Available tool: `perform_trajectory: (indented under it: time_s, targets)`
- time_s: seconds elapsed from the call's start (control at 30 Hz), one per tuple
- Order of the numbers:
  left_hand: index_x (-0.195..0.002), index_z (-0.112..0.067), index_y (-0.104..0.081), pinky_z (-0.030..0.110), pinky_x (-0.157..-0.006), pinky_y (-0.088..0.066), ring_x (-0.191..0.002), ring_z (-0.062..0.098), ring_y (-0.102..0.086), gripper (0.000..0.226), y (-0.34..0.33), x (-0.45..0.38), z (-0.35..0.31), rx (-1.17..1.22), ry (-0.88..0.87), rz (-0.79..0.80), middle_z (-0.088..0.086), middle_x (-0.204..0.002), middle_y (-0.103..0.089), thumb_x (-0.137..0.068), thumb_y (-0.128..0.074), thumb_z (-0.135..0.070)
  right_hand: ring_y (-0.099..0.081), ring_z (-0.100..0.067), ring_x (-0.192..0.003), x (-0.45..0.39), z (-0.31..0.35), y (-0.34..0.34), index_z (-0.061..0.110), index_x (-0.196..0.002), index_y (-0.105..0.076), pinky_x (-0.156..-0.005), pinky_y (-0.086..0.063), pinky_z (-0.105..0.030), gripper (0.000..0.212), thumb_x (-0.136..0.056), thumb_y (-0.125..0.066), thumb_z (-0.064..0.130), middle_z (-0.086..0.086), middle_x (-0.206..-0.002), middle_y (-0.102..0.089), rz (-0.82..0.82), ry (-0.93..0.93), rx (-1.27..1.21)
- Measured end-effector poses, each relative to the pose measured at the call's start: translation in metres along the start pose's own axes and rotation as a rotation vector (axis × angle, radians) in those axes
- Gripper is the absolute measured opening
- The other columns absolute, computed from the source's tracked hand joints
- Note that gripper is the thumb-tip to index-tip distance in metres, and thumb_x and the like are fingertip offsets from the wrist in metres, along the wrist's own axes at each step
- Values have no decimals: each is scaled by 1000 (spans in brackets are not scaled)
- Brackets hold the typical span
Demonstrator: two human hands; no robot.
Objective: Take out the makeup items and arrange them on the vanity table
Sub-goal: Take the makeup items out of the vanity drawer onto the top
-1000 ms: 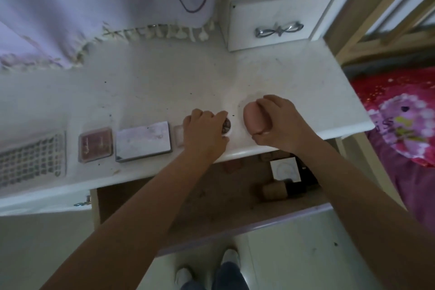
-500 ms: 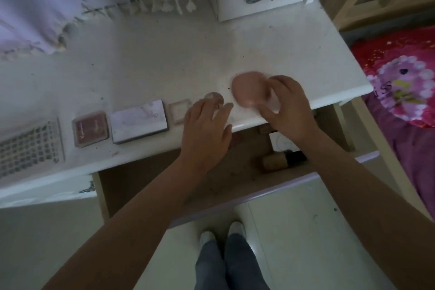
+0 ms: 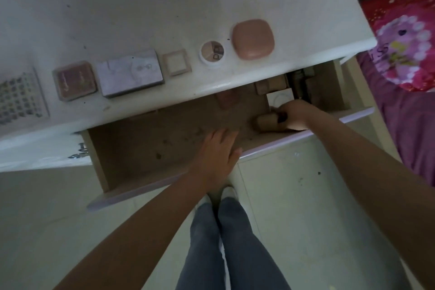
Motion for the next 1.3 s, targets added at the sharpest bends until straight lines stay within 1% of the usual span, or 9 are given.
perform_trajectory:
  time_s: [0.07,0.17,0.43,0.63,0.73,0.83,1.0,1.2,1.3]
  targets:
    - [-135,-11,-40,30,-102,-30,-123,24,-37,45,1,-2,0,14,22,-9,11,-136,-43,-95,-41,-33,-53,-22,-76,12,-3,2,8,-109,-63,-58,-39,-24,27,-83,-56,15,-7,-78,-61,-91,30,-95]
    - [-135,-12,-39,31,-102,-31,-123,26,-37,46,5,-15,-7,-12,41,8,12,-135,-42,-93,-44,-31,-56,-16,-74,31,-24,8,8,-97,-69,-66,-41,-21,23,-75,-69,15,-7,-86,-65,-262,25,-291]
    - [-124,-6,-43,35,-97,-36,-119,29,-40,35,-9,-105,-70,-182,-17,116,15,-128,-44,-89,-45,-8,-55,-1,-47,71,-91,21,11,-84,-57,-40,-43,-8,12,-78,-67,10,1,-63,-53,-564,-273,-1201]
    - [-131,-2,-34,42,-96,-37,-125,37,-33,42,-44,-151,-97,-435,48,165,23,-133,-36,-90,-38,-3,-53,5,-49,58,-111,20,12,-76,-57,-45,-37,-1,9,-80,-65,14,1,-61,-51,-710,-136,-1254]
    - [-131,-6,-42,33,-91,-43,-118,29,-46,48,-45,-154,-100,-612,39,28,16,-127,-49,-86,-50,-18,-48,-6,-55,50,-123,19,5,-81,-57,-47,-35,-4,11,-82,-63,15,-7,-62,-46,-680,-87,-1217]
    - [-138,1,-23,37,-97,-36,-124,34,-33,57,-55,-161,-97,-516,25,176,20,-134,-35,-88,-47,-9,-44,-3,-50,45,-133,25,-3,-85,-59,-45,-33,-5,19,-84,-61,16,-9,-63,-44,-672,-42,-1191]
    - [-134,-5,-32,35,-93,-39,-121,28,-33,68,-31,-151,-97,-390,32,172,14,-132,-34,-78,-64,-29,-52,15,-54,45,-134,46,15,-88,-57,-51,-36,2,5,-89,-54,12,10,-69,-53,-641,108,-1166]
    - [-111,4,-58,31,-66,-54,-92,34,-59,77,38,-98,-126,-292,-96,-49,18,-103,-59,-45,-81,-29,-54,-5,-73,34,-122,93,14,-97,-57,-61,-42,-10,10,-93,-48,16,0,-82,-58,-730,204,-1106]
    - [-123,3,-48,33,-74,-48,-102,33,-50,82,72,-105,-131,-286,-44,-111,20,-116,-51,-51,-78,-25,-53,-16,-80,9,-117,121,6,-100,-59,-63,-37,-24,22,-93,-45,21,-7,-87,-58,-722,170,-966]
Point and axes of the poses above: each hand's wrist, its own x-axis away from the middle knuckle, its own y-axis out of the back of the hand, z = x × y, the point moved 2 cm from there along -x, towards the middle knuckle
